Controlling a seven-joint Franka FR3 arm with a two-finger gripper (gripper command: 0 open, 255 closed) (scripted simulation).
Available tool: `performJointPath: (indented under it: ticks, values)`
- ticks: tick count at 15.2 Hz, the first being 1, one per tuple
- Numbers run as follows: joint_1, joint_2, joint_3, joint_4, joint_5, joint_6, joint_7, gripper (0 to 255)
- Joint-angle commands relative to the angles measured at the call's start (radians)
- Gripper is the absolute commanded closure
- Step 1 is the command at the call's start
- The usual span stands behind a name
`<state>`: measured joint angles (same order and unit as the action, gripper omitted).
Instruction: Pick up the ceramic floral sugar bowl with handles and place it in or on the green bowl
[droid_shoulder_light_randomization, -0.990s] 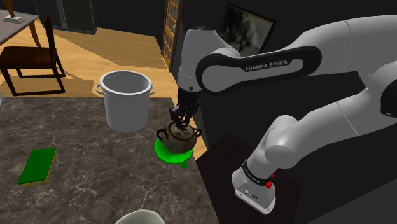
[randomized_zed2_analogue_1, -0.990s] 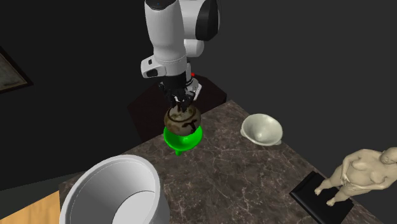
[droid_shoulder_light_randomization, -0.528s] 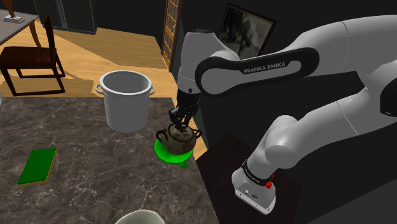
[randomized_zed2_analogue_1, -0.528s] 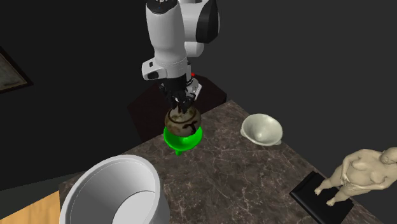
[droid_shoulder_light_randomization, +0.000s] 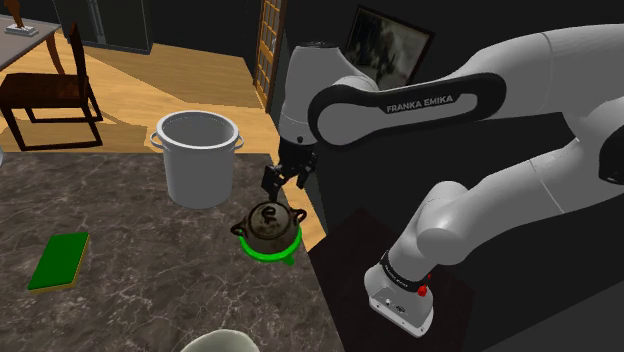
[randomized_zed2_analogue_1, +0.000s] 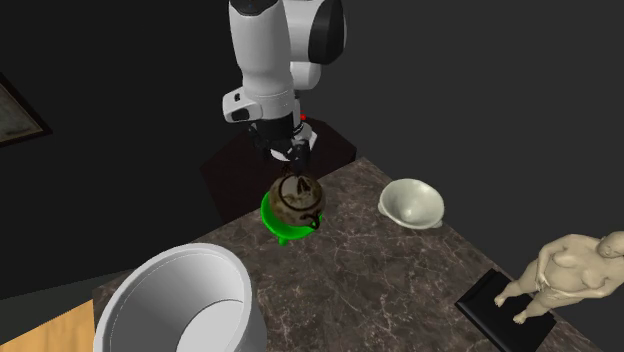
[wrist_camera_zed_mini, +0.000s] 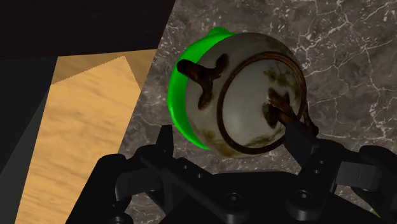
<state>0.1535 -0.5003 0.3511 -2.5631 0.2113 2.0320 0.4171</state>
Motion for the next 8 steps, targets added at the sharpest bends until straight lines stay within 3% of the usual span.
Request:
performJointPath:
  ticks: [1, 3, 8]
  values:
    - [-0.004, -0.013, -0.01, 0.043, -0.007, -0.056, -0.001, 0]
    - [-0.006, -0.027, -0.02, 0.092, -0.014, -0.121, -0.001, 0]
    - [-0.006, -0.027, -0.02, 0.092, -0.014, -0.121, -0.001, 0]
